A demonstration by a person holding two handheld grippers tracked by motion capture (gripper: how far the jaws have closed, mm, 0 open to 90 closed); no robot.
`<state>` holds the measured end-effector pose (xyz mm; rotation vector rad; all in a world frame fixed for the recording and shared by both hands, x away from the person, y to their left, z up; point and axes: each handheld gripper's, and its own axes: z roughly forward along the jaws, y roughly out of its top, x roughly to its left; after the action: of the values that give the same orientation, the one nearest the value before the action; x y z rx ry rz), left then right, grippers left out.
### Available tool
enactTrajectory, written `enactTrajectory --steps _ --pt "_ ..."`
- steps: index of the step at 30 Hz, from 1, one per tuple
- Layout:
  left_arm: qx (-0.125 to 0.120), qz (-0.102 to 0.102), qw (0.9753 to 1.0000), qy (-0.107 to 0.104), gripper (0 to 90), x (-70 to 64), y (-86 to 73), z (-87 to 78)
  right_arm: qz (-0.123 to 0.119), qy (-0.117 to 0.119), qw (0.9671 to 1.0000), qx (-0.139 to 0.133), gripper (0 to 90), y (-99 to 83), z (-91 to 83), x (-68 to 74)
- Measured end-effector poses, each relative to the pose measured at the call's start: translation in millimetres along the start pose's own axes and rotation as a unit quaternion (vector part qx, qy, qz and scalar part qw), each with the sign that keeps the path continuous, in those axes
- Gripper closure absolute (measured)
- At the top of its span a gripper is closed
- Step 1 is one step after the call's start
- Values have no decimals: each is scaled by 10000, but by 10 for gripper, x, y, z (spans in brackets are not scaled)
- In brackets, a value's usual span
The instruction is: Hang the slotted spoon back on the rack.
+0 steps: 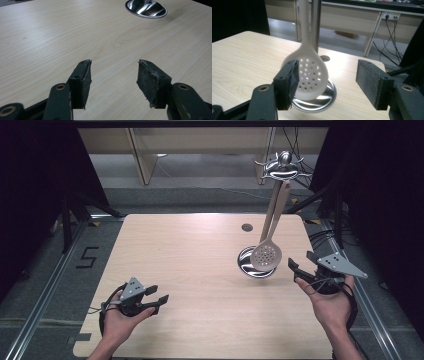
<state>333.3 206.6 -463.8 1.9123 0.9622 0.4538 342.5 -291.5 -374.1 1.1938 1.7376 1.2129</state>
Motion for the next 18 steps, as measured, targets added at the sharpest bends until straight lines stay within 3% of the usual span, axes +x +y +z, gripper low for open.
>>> enactTrajectory --steps 5,7,14,15,16,18 --pt "7 -1 10000 7 436 2 0 -1 -45 2 9999 146 357 -111 -18 -55" --pt "8 -27 10000 -2 436 3 -2 0 101 -56 9996 254 357 -166 -32 -49" --pt "24 -24 10000 -17 434 10 -2 10 45 -55 9990 437 360 -379 -43 -126" --pt "24 -29 10000 -16 434 9 -3 11 232 -78 9985 498 360 -400 -57 -101" --pt "19 -24 10000 -16 434 10 -3 12 36 -56 9989 458 361 -431 -44 -137" --pt "29 -22 10000 -13 434 11 -3 11 166 -100 9983 551 361 -488 -58 -131"
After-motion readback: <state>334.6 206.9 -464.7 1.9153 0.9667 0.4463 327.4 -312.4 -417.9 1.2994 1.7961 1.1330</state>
